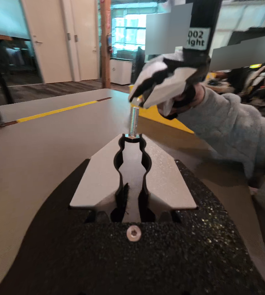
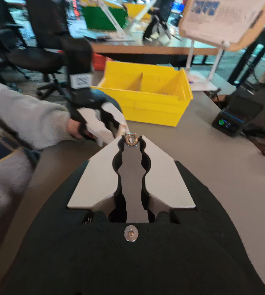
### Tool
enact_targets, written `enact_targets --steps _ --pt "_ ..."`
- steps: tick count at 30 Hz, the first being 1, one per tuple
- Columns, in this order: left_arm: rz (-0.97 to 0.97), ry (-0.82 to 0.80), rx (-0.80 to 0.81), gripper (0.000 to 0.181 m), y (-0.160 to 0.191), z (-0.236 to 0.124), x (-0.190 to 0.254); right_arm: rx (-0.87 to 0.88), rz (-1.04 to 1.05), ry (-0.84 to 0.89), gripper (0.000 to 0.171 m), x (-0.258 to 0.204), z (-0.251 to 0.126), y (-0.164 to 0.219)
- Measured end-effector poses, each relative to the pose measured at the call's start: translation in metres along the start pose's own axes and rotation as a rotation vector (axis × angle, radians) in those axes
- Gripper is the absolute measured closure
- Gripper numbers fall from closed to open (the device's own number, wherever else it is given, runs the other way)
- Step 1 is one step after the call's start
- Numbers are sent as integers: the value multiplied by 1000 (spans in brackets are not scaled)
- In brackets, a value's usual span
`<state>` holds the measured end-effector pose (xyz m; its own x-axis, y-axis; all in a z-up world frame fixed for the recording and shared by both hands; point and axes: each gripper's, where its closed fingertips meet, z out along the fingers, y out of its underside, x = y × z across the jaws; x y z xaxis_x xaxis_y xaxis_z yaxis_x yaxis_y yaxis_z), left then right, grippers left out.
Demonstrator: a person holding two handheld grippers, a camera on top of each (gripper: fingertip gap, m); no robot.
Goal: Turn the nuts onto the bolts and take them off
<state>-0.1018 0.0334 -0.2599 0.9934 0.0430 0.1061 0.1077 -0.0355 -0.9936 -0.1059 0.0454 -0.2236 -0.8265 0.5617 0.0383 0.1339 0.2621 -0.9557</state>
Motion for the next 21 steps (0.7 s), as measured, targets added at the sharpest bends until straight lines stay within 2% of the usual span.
enact_targets --steps 3,8,15,21 --pt "-47 223 8 166 -1 27 23 -56 -38 -81 154 -11 -23 -14" --pt "-65 421 -16 166 0 44 46 -260 -71 -144 154 -17 -37 4" --pt "-49 535 -59 165 9 41 64 -351 -97 -289 154 -35 -41 16" --pt "-89 571 -15 165 7 36 64 -281 -45 -319 154 -38 -36 12"
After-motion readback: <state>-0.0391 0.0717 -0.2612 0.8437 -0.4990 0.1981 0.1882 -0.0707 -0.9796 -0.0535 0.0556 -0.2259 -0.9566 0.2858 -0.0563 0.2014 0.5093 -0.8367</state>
